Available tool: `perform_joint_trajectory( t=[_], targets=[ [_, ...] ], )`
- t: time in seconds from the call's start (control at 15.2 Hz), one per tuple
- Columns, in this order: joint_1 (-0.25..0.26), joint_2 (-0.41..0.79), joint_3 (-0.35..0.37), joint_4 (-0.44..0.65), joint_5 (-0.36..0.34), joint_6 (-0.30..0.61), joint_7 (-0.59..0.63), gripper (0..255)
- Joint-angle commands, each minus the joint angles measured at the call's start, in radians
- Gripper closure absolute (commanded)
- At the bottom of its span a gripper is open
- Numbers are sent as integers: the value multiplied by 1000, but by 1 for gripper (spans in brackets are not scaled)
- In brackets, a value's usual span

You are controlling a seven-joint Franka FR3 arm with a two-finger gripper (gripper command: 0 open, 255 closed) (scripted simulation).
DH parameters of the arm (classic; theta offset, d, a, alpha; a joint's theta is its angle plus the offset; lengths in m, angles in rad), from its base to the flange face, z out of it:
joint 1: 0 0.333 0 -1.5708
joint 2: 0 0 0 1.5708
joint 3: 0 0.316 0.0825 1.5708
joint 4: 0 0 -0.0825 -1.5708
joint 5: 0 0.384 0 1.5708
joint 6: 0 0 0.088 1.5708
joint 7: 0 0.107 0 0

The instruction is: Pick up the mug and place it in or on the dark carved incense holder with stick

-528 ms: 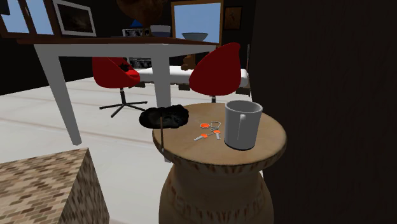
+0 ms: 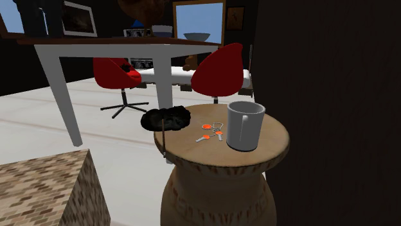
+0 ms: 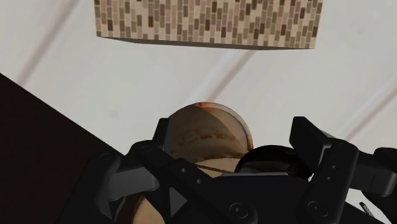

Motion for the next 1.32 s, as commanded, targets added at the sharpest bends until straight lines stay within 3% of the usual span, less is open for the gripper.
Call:
perform_joint_trajectory(
  t=[0.0,0.66,1.25],
  targets=[
    [1,78,-4,26,-4,63,-5,0],
    [10,442,-10,213,-9,286,-15,0],
    [10,774,-12,491,-7,382,-23,0]
  ],
)
